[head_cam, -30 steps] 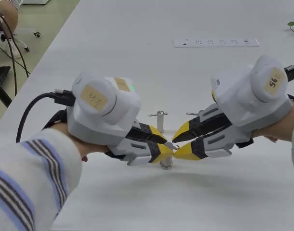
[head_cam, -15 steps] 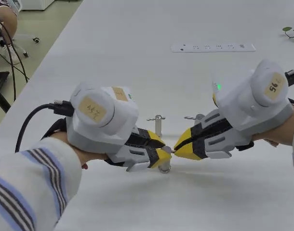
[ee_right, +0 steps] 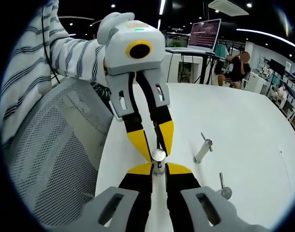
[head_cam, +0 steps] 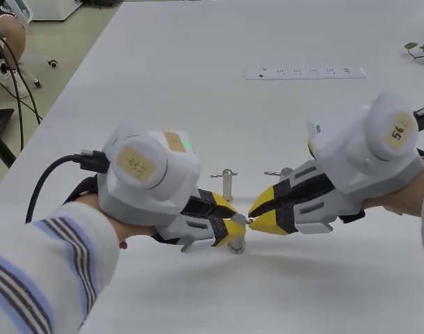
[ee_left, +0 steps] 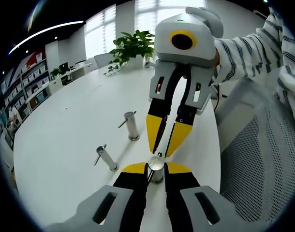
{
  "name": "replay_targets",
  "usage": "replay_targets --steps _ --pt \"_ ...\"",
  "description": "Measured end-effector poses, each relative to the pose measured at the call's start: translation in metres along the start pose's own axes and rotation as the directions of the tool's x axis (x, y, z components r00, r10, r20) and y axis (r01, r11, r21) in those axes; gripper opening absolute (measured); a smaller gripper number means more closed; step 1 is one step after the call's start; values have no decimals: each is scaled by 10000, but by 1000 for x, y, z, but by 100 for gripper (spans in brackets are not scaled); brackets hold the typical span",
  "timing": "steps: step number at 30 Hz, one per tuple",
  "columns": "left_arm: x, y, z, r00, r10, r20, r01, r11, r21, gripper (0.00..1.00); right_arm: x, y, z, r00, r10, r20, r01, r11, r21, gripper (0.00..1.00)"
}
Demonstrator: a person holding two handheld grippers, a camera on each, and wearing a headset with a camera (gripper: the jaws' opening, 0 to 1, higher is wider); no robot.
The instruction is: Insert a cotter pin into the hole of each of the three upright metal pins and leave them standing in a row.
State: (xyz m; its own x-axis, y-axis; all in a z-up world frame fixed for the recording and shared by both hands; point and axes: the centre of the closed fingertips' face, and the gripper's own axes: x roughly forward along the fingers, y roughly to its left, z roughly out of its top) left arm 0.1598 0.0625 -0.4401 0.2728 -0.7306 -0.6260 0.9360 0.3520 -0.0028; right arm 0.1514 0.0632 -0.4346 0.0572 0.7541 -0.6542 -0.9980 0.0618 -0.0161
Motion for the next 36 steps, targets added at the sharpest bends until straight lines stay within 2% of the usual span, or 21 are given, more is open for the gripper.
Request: replay_targets --steps 2,7,9,10,13,17,23,26,27,28,29,32,36 --pt "-1 1 0 10000 83 54 -83 10000 42 13 0 1 0 9999 -30 103 29 9999 97 5" --pt "-8 3 0 9991 294 290 -288 9994 -197 32 1 1 -4 9989 -239 406 214 9979 613 8" --pt "-11 3 1 9980 375 515 -352 9984 -451 38 2 2 -4 9975 -323 628 264 9954 926 11" --pt "-14 2 2 9964 386 756 -325 9963 -798 40 4 3 -5 9965 -350 758 263 9932 1137 13" --pt "-19 3 0 9946 585 858 -473 9907 -1278 50 7 5 -10 9959 -326 845 204 9897 1418 11" --pt "-28 5 -4 9879 947 1227 -668 9745 -2143 63 11 6 -12 9938 -393 1040 202 9837 1789 13" --pt "-40 7 -11 9823 1348 1297 -968 9596 -2642 81 16 5 -14 9909 -527 1235 253 9766 2138 15" --pt "-45 7 -10 9777 1464 1505 -982 9524 -2887 89 19 4 -16 9896 -572 1321 253 9725 2316 17" --pt "-45 9 -9 9721 1663 1656 -1072 9423 -3173 93 20 4 -16 9894 -562 1337 233 9715 2360 16" --pt "-47 11 -6 9648 1864 1853 -1179 9370 -3289 98 22 4 -17 9893 -536 1360 193 9701 2418 16" --pt "-48 9 -7 9665 1780 1851 -1120 9407 -3202 99 22 4 -18 9891 -532 1371 184 9696 2440 16" --pt "-51 15 -9 9599 2167 1778 -1489 9316 -3316 99 24 4 -19 9885 -592 1394 222 9672 2532 17" --pt "-53 12 -12 9614 2144 1725 -1484 9319 -3309 99 27 3 -20 9875 -621 1449 223 9649 2617 17"
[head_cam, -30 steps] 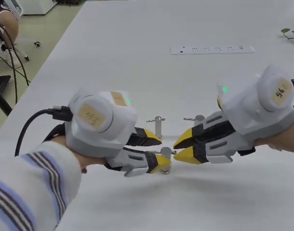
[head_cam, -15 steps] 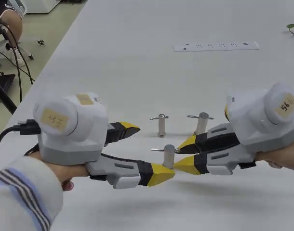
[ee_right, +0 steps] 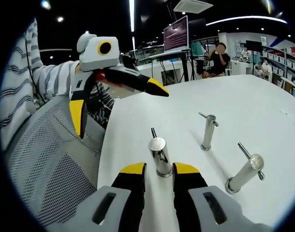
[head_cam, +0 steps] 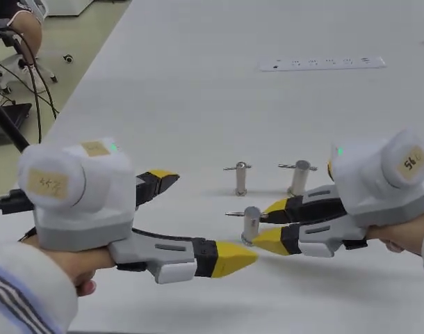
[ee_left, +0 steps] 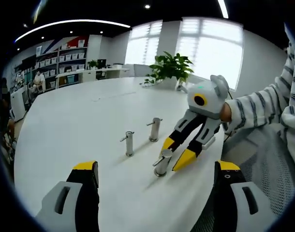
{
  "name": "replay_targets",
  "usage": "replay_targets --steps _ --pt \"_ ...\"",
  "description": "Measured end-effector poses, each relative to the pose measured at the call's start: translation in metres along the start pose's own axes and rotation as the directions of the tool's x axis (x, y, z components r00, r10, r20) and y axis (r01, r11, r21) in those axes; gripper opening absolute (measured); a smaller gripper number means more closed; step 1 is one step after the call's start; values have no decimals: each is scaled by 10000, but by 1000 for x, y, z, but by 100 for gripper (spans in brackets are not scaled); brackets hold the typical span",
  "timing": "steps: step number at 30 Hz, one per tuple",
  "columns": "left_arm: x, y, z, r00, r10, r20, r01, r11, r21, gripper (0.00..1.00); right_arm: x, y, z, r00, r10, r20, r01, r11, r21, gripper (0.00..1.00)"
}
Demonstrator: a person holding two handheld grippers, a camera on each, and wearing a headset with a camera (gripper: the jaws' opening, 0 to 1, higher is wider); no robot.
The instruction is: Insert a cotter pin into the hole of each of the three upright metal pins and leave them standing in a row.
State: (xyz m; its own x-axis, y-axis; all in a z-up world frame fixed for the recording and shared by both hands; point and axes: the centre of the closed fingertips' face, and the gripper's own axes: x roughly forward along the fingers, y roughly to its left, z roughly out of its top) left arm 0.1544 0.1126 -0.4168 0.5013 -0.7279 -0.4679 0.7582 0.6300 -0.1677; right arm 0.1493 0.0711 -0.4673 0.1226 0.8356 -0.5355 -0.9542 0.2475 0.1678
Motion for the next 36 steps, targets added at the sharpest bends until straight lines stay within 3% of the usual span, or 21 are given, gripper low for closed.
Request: replay_targets --steps 8,21,27,29,36 --pt "-4 -1 -8 9997 60 -251 -59 10000 65 99 6 -1 2 10000 50 85 -50 10000 7 16" --pt "-3 -15 -19 9990 18 -454 -20 10000 -63 99 14 -5 4 10000 71 -51 -72 9997 -215 11" --pt "-2 -18 -18 9994 33 -352 -43 9996 -286 99 13 -6 3 10000 35 -52 -37 9993 -363 10" --pt "-2 -18 -17 9993 98 -362 -107 9997 -239 99 13 -6 3 10000 -39 -27 37 9967 -808 9" --pt "0 -18 -13 9991 177 -391 -184 9997 -164 99 13 -6 4 9996 -280 -57 270 9913 -1287 8"
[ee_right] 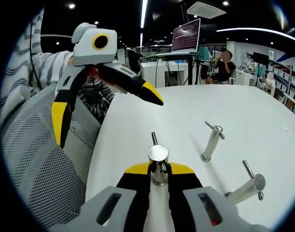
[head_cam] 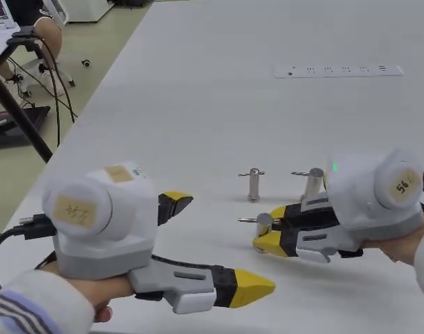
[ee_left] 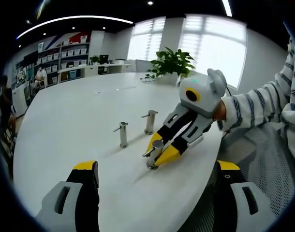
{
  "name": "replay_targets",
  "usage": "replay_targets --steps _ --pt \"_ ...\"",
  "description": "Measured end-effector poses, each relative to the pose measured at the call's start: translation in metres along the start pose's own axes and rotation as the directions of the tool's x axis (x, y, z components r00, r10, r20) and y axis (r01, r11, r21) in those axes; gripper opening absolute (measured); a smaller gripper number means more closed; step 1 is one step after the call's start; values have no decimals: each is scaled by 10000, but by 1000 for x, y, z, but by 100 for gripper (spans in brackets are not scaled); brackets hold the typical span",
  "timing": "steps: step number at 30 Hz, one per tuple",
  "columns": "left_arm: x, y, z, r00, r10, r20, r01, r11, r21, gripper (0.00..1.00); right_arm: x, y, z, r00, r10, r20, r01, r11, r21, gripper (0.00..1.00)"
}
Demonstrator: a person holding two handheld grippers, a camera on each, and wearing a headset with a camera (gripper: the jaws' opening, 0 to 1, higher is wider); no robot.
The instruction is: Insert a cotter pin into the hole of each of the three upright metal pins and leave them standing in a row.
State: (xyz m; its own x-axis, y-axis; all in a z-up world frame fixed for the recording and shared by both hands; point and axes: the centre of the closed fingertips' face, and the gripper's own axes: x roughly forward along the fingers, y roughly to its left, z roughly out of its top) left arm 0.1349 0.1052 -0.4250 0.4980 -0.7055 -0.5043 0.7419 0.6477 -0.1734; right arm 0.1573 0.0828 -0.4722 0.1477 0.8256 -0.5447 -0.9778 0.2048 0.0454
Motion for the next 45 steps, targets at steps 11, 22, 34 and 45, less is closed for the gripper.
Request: replay_targets --steps 11,22,34,45 --pt "4 -8 0 9994 -208 -282 212 9997 138 99 -7 11 -3 9996 262 -45 -262 9997 -18 8" --pt "5 -11 -2 9988 -287 -397 294 9994 171 99 -40 19 -6 9990 441 68 -441 9990 -31 8" --pt "4 -10 -3 9989 -273 -382 274 9996 33 99 -89 -13 -25 9983 -590 19 590 9979 261 8" --pt "1 -9 -5 9971 -234 -728 245 9996 151 99 -117 -46 -41 9932 -1160 -63 1161 9925 376 8"
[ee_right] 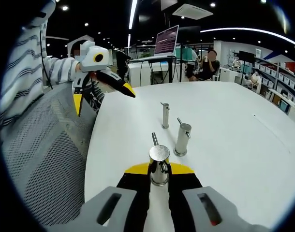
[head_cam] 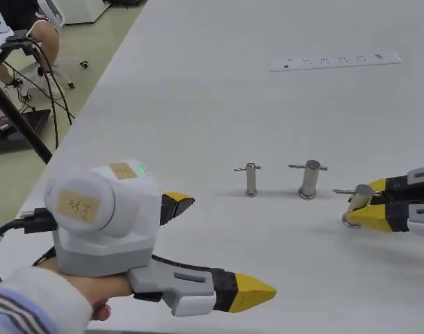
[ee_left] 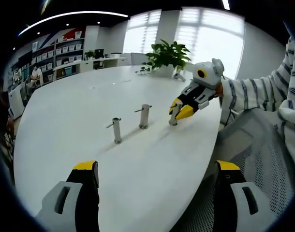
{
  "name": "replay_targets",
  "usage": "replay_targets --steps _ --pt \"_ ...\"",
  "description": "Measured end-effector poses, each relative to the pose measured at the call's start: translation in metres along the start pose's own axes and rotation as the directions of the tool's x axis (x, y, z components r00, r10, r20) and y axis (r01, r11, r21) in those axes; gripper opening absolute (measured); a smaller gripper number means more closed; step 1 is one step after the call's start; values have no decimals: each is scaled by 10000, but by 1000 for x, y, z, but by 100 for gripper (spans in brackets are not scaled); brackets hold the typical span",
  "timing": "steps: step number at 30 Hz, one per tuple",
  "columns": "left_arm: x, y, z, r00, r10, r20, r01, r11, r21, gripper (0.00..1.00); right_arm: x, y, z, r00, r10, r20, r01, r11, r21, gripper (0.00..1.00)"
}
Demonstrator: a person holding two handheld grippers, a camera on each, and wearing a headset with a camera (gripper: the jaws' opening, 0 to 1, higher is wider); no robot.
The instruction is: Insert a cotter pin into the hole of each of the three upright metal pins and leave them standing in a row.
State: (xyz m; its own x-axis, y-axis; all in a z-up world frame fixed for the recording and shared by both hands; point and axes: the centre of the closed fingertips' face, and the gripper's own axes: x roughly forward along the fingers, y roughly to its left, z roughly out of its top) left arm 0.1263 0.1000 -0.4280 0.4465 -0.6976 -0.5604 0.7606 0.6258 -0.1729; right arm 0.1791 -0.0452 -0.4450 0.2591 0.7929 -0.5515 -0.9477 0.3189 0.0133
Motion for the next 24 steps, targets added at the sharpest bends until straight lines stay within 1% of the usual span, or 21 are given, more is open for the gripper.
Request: replay_targets --steps 3,10,24 --pt "-1 0 -1 10000 35 -46 -35 10000 -30 99 -5 -10 -3 9999 -106 -5 106 9999 78 8" --pt "-2 2 -5 9997 152 -200 -155 9997 -168 99 -10 -29 -8 9996 -282 -97 283 9995 152 8" --pt "-7 5 -10 9986 407 -329 -422 9981 -444 99 -12 -51 -15 9989 -385 -259 388 9992 91 8"
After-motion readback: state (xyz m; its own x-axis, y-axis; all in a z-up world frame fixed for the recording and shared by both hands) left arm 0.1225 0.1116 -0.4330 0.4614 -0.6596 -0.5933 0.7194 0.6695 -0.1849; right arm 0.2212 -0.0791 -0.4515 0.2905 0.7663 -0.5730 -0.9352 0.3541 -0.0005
